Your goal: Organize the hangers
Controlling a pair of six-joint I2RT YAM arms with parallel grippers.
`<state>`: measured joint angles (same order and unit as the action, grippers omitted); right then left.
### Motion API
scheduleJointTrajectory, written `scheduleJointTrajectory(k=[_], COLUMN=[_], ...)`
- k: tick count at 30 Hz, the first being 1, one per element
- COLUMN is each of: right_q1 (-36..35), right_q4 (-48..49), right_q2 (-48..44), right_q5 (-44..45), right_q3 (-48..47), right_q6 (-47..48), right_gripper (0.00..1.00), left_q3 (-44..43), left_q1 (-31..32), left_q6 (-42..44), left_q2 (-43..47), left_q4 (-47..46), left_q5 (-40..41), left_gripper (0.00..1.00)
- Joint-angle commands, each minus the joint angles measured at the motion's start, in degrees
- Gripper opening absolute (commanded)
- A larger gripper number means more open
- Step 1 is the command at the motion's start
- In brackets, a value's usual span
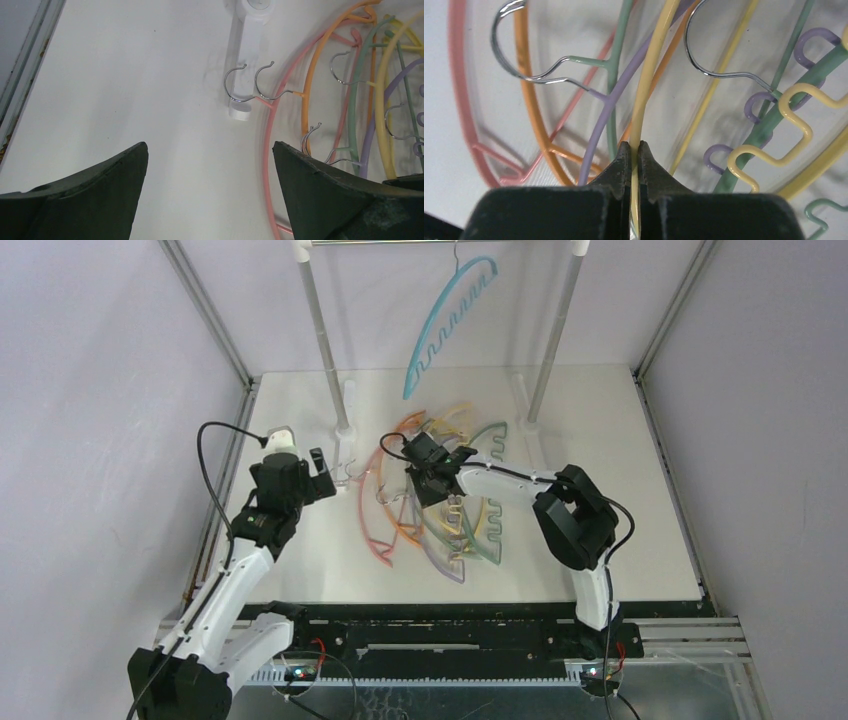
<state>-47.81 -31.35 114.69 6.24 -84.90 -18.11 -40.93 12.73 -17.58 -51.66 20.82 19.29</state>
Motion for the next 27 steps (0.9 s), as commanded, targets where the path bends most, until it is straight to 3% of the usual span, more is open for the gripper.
scheduleJointTrajectory(k=[1,9,17,27], right_q1=[-0.7,-4.3,-7.1,-5.9], right_q4=[1.5,-2.8,-5.0,-2.4], right_q2=[-8.7,-13.7,-11.7,-10.4], right_q5=[-5.5,-19.3,-26.0,-24.1], right_q3=[-1.4,-11.5,-24.0,-34.1], right_q6=[1.4,4.4,4.5,-4.3], right_gripper=[0.0,0.0,0.0,0.0], left_q3=[0.4,0.8,1.1,1.5], left_q1=[0.0,-0.1,-0.1,-0.2], left_q6=[-0.3,0.4,0.5,1.6], left_q2=[1.7,2.9,3.8,4.9], left_q4=[-1.4,-1.4,-1.4,-1.4], left_q5=[1.0,1.5,1.3,1.4], left_gripper=[1.0,1.0,1.0,0.99])
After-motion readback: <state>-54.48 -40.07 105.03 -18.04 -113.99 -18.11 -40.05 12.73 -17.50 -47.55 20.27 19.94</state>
